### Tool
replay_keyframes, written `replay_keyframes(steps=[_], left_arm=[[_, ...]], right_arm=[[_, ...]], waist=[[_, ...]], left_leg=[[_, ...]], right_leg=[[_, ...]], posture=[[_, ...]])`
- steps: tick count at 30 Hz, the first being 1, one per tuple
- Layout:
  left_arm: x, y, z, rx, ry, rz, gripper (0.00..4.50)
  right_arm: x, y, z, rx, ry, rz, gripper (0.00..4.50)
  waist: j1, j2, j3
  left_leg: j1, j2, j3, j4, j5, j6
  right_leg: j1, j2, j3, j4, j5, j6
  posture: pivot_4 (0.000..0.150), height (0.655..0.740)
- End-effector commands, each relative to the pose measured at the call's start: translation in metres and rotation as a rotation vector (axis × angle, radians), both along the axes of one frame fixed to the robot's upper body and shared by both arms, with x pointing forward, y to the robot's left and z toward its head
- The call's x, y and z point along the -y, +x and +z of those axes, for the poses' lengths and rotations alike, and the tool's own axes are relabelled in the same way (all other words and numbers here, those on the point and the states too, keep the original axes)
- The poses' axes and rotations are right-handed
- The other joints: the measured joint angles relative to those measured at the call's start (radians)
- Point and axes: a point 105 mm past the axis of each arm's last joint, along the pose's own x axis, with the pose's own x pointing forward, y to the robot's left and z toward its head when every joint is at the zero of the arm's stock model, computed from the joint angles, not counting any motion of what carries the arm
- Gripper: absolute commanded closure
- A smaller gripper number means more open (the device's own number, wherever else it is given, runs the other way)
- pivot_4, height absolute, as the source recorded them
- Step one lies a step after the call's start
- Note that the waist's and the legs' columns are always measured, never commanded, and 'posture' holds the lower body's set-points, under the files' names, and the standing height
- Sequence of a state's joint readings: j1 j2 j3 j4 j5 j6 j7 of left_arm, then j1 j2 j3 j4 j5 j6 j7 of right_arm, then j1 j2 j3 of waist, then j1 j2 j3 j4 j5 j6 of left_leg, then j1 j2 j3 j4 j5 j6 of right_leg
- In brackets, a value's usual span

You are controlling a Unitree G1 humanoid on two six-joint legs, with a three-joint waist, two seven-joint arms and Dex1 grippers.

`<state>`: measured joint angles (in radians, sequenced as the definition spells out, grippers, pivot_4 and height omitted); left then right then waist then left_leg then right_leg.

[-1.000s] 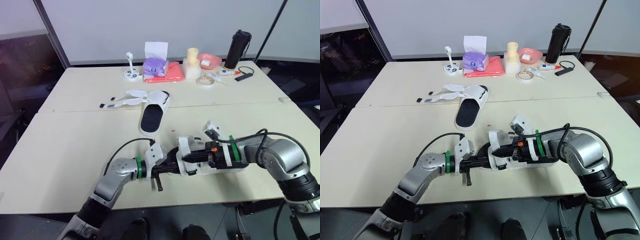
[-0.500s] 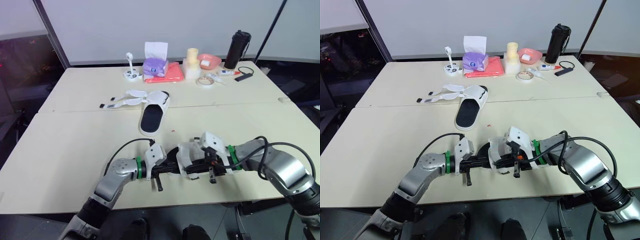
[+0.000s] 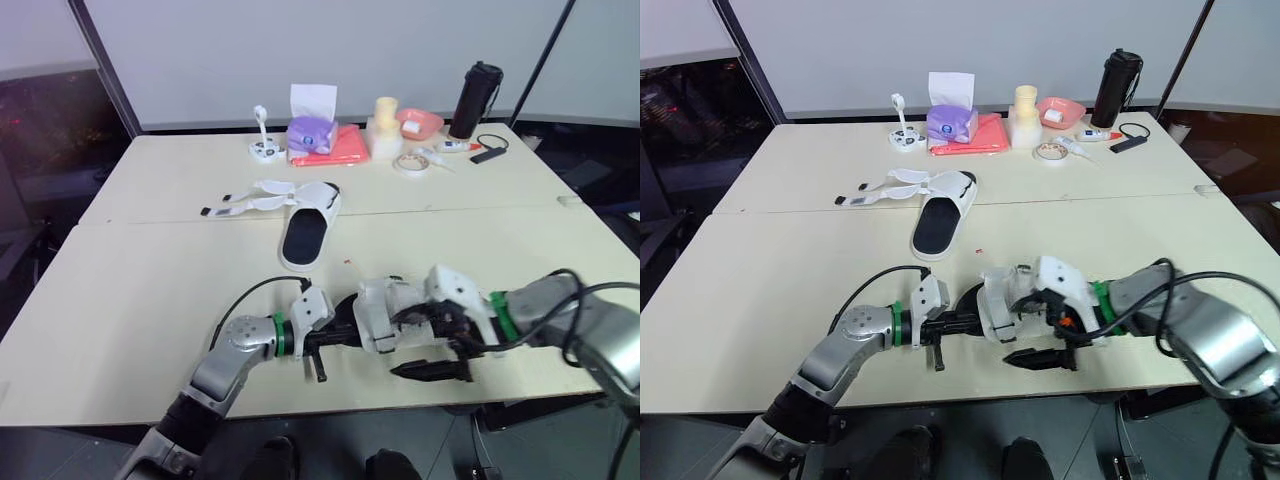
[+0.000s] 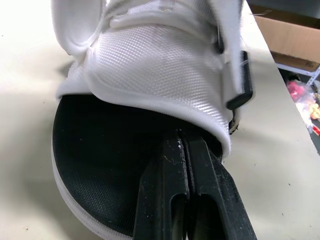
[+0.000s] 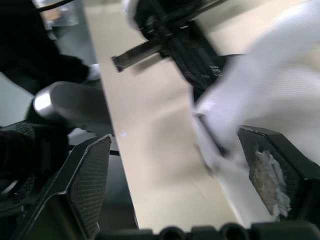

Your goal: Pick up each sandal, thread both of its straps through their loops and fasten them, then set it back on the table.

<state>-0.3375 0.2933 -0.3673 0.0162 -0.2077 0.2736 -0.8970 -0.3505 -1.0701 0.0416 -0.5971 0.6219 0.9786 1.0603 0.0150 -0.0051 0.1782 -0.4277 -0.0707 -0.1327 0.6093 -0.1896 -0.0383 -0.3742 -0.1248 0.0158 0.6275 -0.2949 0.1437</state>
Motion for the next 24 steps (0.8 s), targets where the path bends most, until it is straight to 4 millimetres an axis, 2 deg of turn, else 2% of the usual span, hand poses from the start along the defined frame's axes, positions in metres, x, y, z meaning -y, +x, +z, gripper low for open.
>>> replay_keyframes(steps=[1, 4, 8, 14, 19, 24], left_arm=[[-0.007, -0.003, -0.023, -0.071, 0.069, 0.017, 4.5], [-0.007, -0.003, -0.023, -0.073, 0.069, 0.012, 4.5], [-0.006, -0.002, -0.023, -0.072, 0.069, 0.004, 4.5], [-0.006, -0.002, -0.022, -0.07, 0.074, -0.005, 4.5], [-0.007, -0.002, -0.022, -0.07, 0.076, -0.005, 4.5], [-0.008, -0.002, -0.021, -0.068, 0.077, -0.002, 4.5]], right_arm=[[-0.001, -0.015, 0.02, 0.034, 0.022, 0.003, 0.05], [0.001, -0.027, 0.017, -0.014, 0.053, -0.029, 0.05], [0.004, -0.036, -0.006, -0.101, 0.103, -0.115, 0.05], [0.012, -0.024, -0.04, -0.137, 0.147, -0.264, 0.05], [0.009, -0.011, -0.045, -0.128, 0.201, -0.312, 0.05], [-0.004, -0.011, -0.044, -0.136, 0.23, -0.277, 0.05]], waist=[[0.0, 0.0, 0.0], [0.001, 0.0, 0.0], [0.001, 0.0, 0.0], [0.0, 0.0, 0.0], [0.0, 0.0, 0.0], [-0.001, 0.0, 0.0]], left_leg=[[0.0, 0.0, 0.0, -0.001, 0.0, 0.0], [0.0, 0.0, 0.0, -0.001, 0.0, 0.0], [0.0, 0.0, 0.001, -0.001, 0.0, 0.0], [0.0, 0.0, 0.002, 0.0, 0.0, 0.001], [0.0, 0.0, 0.002, -0.001, 0.0, 0.001], [0.0, 0.0, 0.001, 0.0, 0.0, 0.001]], right_leg=[[0.0, 0.0, 0.0, 0.0, 0.0, 0.0], [0.0, 0.0, 0.0, 0.0, 0.0, 0.0], [0.0, -0.001, 0.0, -0.002, 0.0, 0.0], [0.001, -0.001, 0.0, -0.002, 0.0, 0.0], [0.0, -0.001, 0.0, -0.003, 0.0, 0.0], [0.001, -0.001, 0.0, -0.002, 0.0, 0.0]], posture=[[0.15, 0.74], [0.15, 0.74], [0.15, 0.74], [0.15, 0.74], [0.15, 0.74], [0.15, 0.74]])
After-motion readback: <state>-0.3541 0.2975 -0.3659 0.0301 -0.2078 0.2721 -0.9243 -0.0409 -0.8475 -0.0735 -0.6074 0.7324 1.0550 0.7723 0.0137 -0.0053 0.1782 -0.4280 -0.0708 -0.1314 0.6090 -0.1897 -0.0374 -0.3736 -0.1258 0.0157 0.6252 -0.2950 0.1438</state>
